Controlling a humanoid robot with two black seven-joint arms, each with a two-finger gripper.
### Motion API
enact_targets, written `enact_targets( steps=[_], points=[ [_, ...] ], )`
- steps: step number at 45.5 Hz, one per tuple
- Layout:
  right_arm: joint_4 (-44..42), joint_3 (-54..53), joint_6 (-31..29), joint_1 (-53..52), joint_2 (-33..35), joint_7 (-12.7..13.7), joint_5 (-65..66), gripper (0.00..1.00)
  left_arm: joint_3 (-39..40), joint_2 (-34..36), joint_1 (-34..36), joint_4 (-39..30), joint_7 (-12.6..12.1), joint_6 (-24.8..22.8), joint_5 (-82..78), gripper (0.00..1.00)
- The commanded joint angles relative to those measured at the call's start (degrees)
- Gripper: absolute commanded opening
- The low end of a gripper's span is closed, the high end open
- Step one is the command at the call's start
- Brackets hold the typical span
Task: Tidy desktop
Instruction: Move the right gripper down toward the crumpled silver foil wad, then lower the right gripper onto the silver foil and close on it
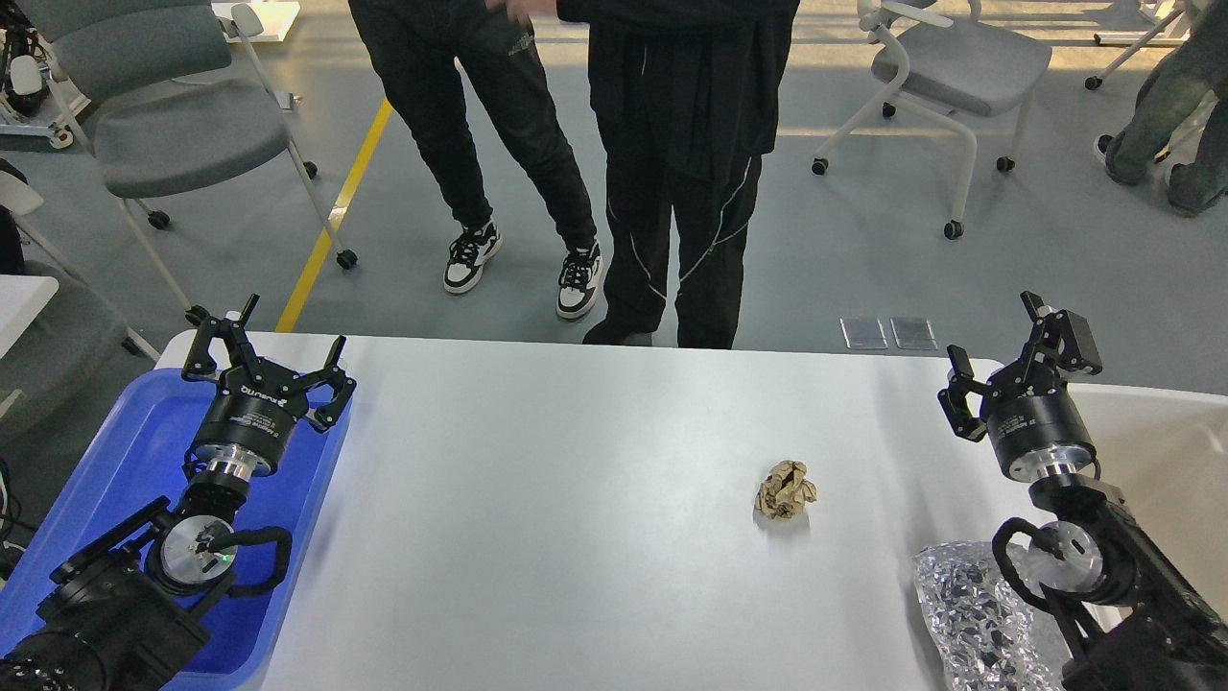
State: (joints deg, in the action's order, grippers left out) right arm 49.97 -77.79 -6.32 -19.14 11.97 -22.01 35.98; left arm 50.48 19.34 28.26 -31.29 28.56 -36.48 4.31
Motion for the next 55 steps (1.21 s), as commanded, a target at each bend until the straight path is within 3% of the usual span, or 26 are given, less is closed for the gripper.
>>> enact_targets(
  steps=[1, 17, 19, 24, 26, 41, 55],
  points=[
    [0.04, -0.43, 0.16, 0.24, 0.60, -0.05, -0.03, 1.00, 0.06, 0.00, 0.04, 0.00, 0.00, 0.00, 0.00, 1.00],
    [3.21, 1.05, 1.31, -0.02, 3.59, 1.09, -3.10, 1.00, -0.03, 0.00, 0.04, -0.08, 0.00, -0.08, 0.00, 1.00],
    [3.38, 1.84, 1.22, -0.02, 4.12, 2.32, -3.10, 1.00, -0.03, 0.00, 0.04, 0.00, 0.00, 0.00, 0.00, 1.00],
    [3.47, 2.55, 1.04, -0.81, 6.05, 9.16, -3.10, 1.00, -0.03, 0.00, 0.04, 0.00, 0.00, -0.08, 0.00, 1.00],
    [3.56, 2.90, 0.87, -0.81, 6.23, 10.41, -3.10, 1.00, -0.03, 0.00, 0.04, 0.00, 0.00, -0.08, 0.00, 1.00],
    [5.49, 11.07, 1.04, -2.30, 13.43, 10.50, -0.56, 1.00, -0.12, 0.00, 0.04, -0.08, 0.00, -0.26, -0.09, 1.00],
    [20.69, 22.93, 0.78, -2.57, 30.12, 11.12, 4.10, 1.00, -0.12, 0.00, 0.04, -0.08, 0.00, -0.26, -0.18, 1.00]
  ],
)
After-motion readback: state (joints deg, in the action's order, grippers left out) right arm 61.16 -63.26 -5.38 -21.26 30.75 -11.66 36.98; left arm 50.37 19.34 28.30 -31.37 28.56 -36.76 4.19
